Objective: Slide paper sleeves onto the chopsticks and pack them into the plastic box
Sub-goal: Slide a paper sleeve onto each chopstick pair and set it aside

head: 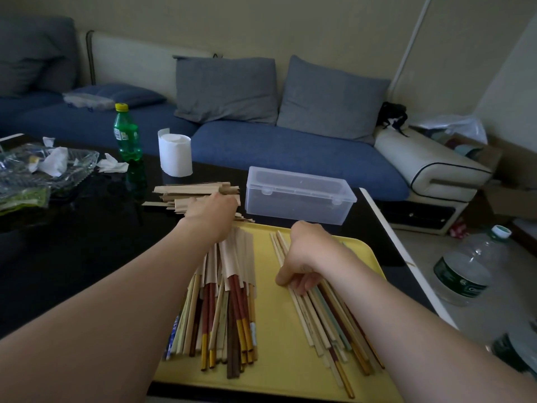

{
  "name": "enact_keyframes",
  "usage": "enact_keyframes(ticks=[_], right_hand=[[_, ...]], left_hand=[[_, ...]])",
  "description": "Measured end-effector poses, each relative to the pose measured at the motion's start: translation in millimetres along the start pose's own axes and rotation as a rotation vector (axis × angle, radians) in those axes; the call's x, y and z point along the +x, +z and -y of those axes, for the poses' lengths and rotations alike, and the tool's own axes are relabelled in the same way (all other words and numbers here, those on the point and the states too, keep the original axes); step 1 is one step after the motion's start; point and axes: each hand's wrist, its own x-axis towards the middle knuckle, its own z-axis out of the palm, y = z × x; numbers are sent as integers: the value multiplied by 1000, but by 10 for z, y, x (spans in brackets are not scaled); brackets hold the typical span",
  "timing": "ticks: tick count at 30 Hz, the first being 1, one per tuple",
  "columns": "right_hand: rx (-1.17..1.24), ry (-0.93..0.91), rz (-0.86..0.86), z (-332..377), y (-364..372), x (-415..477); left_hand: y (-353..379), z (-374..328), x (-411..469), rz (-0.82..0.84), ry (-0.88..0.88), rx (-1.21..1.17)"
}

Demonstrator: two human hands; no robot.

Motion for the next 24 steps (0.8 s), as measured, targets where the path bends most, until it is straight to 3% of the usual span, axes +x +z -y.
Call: enact_keyframes(ticks=[5,10,18,24], right_hand=[[-13,19,-64,19,16,53],[11,31,-17,35,13,37],[104,19,36,-41,-64,-7],[339,-124,-214,-227,-258,-105]], left_hand=[[-33,-50,27,-74,8,34],[-70,-83,21,-129,100,-122],[-171,-240,-81,-26,267,-278],[-178,-252,-86,19,270,-430]])
